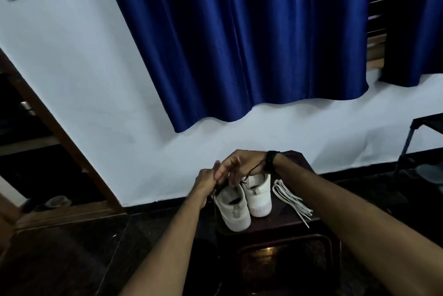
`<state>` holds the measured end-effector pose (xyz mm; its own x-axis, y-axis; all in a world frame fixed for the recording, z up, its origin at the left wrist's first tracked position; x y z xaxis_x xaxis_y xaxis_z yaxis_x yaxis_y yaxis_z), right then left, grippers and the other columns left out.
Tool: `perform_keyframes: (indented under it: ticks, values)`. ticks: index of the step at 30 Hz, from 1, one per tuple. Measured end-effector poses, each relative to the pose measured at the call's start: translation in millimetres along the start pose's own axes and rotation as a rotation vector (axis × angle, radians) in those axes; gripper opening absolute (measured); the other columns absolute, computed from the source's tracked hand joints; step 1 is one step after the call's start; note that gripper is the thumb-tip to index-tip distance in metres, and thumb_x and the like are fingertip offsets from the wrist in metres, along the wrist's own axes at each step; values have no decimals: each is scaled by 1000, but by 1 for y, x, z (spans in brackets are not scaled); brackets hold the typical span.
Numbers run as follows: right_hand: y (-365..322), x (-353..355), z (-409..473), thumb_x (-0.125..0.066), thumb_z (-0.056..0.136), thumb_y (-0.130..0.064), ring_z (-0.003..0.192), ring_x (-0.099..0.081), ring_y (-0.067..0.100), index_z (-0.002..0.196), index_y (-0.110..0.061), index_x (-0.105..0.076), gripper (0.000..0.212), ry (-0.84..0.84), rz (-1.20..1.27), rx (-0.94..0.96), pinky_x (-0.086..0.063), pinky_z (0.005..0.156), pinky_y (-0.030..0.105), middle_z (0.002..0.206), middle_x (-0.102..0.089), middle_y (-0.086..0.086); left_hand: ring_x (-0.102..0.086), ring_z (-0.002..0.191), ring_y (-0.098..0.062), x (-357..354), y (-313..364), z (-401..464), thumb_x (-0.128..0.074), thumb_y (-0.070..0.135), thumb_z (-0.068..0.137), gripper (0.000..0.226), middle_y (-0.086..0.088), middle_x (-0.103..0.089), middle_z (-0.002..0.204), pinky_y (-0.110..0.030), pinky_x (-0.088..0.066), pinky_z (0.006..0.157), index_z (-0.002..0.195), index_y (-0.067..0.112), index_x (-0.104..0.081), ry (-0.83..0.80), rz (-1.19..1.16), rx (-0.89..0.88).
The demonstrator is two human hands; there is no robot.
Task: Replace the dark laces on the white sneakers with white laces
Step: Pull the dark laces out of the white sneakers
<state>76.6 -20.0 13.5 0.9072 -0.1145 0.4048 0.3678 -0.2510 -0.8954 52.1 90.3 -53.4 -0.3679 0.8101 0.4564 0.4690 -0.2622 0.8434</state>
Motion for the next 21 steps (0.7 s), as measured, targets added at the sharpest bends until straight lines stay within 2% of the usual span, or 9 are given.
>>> perform_keyframes:
  ticks: [1,3,5,8,11,13,15,18,21]
  values:
    - [4,3,-1,-58,79,18,81,-66,3,116,0,-65,42,23,-101,-48,-51,69,14,91,-73,-4,-68,74,-22,0,-2,4,-59,50,81,41,-10,-75,87,-27,-45,61,86,12,-75,15,49,-4]
    - [14,32,-2,-63,78,5,85,-66,6,109,-7,-72,35,253,-399,-140,-50,70,13,95,-75,-3,-68,87,-22,3,2,5,-64,34,79,24,-7,-75,92,-26,-47,69,87,16,-77,70,188,-72]
    - [32,54,-8,-66,75,-10,94,-67,15,101,-18,-76,28,474,-570,-278,-53,81,22,99,-74,0,-67,98,-21,0,9,2,-65,23,82,18,-2,-73,102,-22,-47,77,94,23,-78,98,390,-170]
    - [55,47,-6,-71,71,-30,95,-67,17,96,-23,-75,26,564,-568,-405,-57,81,30,96,-73,0,-65,102,-25,-6,16,-3,-64,27,80,24,-3,-70,107,-26,-51,78,101,29,-76,145,626,-274]
    - [61,32,2,-64,78,-41,104,-63,22,108,-24,-68,35,604,-631,-463,-51,86,33,111,-64,2,-56,108,-26,-18,32,-4,-61,22,83,28,-7,-58,109,-33,-48,83,109,25,-71,212,824,-472]
    - [62,26,9,-58,82,-43,107,-62,25,110,-22,-64,36,618,-702,-461,-47,93,41,115,-62,5,-51,111,-26,-25,38,-3,-56,17,85,29,-7,-54,112,-34,-45,86,111,21,-69,244,916,-541]
    - [66,25,15,-55,84,-39,104,-63,27,106,-21,-65,31,623,-702,-435,-49,90,40,111,-65,8,-50,111,-28,-28,37,2,-50,15,86,30,-8,-56,113,-35,-43,87,109,18,-70,267,986,-554]
    - [75,31,7,-55,77,-37,101,-65,23,98,-27,-70,28,731,-591,-386,-47,94,41,101,-70,1,-53,106,-27,-25,35,4,-48,19,85,30,-6,-60,106,-36,-43,84,103,18,-73,317,975,-584]
    - [82,35,-2,-58,77,-34,92,-66,17,89,-28,-72,20,855,-446,-316,-44,98,38,90,-74,-5,-56,94,-28,-28,32,2,-46,26,78,30,-3,-62,91,-38,-46,76,88,21,-74,341,860,-658]
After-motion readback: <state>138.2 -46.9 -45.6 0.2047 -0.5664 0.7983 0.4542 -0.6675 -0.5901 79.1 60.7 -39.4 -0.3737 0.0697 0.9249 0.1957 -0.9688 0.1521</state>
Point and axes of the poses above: each hand's wrist, its own z-axis towards the middle knuckle, its own x-axis out of the back of the hand, y = z × x, the point moved 10 cm from there along z, towards the middle knuckle
